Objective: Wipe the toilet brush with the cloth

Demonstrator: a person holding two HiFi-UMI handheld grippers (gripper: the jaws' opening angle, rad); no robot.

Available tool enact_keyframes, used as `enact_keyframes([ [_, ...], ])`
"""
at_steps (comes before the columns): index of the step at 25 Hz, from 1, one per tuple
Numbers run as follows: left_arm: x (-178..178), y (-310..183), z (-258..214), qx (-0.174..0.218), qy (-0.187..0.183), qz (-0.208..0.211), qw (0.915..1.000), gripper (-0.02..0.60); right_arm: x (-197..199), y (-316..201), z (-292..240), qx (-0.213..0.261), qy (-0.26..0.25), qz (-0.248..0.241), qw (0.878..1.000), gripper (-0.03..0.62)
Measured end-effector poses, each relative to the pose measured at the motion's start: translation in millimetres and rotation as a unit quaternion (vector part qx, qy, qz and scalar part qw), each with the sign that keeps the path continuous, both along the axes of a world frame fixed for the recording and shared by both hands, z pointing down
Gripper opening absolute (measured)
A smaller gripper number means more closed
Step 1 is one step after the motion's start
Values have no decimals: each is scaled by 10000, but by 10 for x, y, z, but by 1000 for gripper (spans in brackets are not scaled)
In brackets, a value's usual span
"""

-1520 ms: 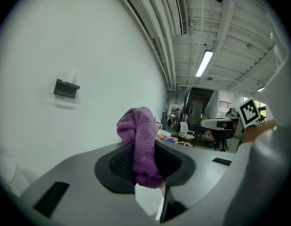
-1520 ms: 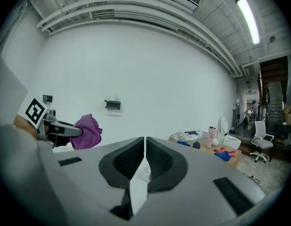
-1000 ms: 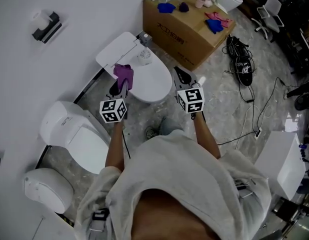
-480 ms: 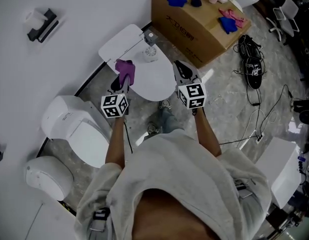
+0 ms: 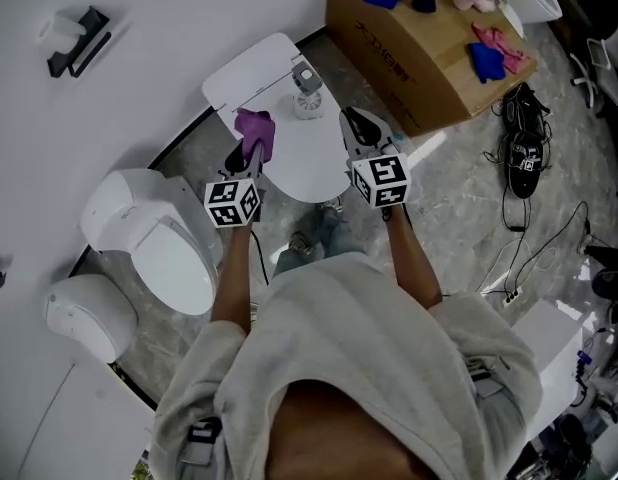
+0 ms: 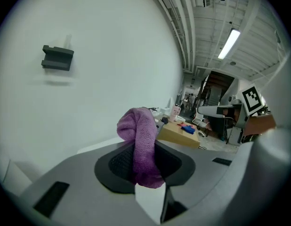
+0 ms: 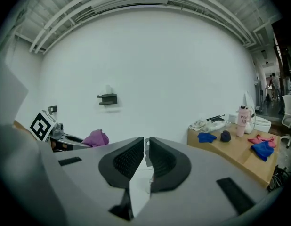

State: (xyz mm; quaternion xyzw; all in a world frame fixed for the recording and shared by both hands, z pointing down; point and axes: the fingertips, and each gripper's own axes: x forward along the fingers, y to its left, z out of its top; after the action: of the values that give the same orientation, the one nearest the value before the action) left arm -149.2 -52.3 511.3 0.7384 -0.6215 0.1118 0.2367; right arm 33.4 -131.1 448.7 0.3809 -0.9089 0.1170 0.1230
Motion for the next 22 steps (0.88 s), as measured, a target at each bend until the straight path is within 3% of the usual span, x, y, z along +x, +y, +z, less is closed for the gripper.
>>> enact_keyframes([
  [12,62,-94,418,-409,32,-244,9989,112,-191,-311,367,-219,-54,-414,9989,32],
  [22,18,-350,869,-596,196,51,9980,112,-502,-638,465,-67,99,-328,9994,32],
])
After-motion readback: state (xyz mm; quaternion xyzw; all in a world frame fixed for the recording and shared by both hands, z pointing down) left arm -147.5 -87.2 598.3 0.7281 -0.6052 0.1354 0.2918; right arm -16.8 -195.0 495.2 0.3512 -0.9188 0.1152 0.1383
